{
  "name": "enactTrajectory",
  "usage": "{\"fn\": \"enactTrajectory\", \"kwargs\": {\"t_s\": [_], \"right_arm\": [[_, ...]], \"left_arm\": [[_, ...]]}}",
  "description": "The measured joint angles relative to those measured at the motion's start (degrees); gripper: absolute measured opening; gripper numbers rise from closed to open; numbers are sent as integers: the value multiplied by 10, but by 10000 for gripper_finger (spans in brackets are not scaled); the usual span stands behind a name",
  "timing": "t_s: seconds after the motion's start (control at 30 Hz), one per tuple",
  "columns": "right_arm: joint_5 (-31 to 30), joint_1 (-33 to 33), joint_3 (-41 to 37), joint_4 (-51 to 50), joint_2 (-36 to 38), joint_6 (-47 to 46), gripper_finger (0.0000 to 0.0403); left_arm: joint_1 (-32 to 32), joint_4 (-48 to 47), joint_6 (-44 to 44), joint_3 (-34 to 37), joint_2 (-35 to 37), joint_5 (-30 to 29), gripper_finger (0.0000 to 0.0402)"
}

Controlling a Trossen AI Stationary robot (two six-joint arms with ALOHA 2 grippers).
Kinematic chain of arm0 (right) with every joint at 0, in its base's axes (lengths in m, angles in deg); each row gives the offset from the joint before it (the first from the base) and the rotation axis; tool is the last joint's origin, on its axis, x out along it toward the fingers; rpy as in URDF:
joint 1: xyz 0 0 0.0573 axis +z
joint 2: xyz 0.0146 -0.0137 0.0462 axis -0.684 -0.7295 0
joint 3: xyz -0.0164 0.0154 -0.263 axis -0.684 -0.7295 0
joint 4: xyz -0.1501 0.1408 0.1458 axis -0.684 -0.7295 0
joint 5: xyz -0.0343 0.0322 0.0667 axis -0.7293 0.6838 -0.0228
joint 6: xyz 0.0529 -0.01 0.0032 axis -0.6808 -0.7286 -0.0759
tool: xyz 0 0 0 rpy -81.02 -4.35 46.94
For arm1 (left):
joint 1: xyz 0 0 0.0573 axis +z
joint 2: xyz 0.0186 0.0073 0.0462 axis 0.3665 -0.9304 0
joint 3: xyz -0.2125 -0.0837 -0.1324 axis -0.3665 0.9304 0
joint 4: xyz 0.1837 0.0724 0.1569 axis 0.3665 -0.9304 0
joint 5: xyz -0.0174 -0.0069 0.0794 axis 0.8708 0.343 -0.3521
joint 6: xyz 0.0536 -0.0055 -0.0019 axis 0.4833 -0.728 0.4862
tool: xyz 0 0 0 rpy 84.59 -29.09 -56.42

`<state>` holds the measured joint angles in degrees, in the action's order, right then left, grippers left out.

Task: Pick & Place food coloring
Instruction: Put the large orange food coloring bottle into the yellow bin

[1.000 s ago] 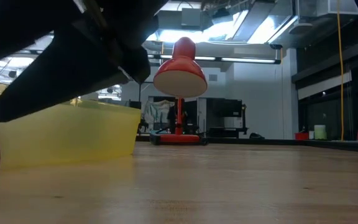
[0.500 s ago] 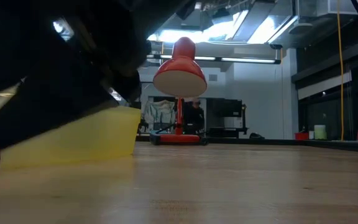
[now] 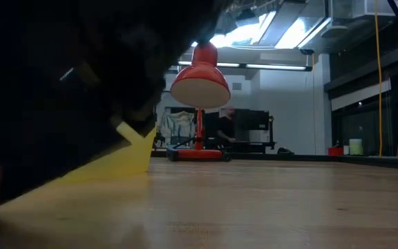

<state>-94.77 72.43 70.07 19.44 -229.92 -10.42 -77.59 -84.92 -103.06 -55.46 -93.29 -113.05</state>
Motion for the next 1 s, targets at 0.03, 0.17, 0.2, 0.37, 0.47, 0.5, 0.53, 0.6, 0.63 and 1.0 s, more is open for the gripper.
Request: {"fn": "enactTrajectory", "kwargs": {"t_s": [0.03, 0.17, 0.2, 0.37, 0.47, 0.5, 0.53, 0.6, 0.63, 1.0], "right_arm": [[3, 0, 0, -1, 1, -1, 228], [0, 0, 0, -2, 1, -11, 228], [0, -1, 0, -1, 1, -11, 228], [-1, -1, 0, -1, 1, -14, 228], [-1, -1, 0, 0, 1, -15, 226], [-2, -1, 1, -1, 1, -15, 222], [-2, -1, 4, -1, 0, -14, 217], [-3, -2, 9, -1, 0, -14, 204], [-3, -2, 12, 0, 0, -14, 197], [-4, -2, 24, -8, 0, -21, 161]], "left_arm": [[0, 0, 0, 0, 0, 0, 144], [0, 0, 0, 0, 0, 0, 143], [0, 0, 0, 0, 0, 1, 143], [0, 0, 0, 0, 0, 5, 143], [0, -1, 0, 0, 0, 9, 143], [0, -1, 0, 0, 0, 12, 143], [0, -2, 0, 0, 0, 14, 143], [0, -2, 0, 0, 0, 14, 143], [0, -2, 0, 0, 0, 14, 143], [0, -2, 0, 0, 0, 16, 143]]}}
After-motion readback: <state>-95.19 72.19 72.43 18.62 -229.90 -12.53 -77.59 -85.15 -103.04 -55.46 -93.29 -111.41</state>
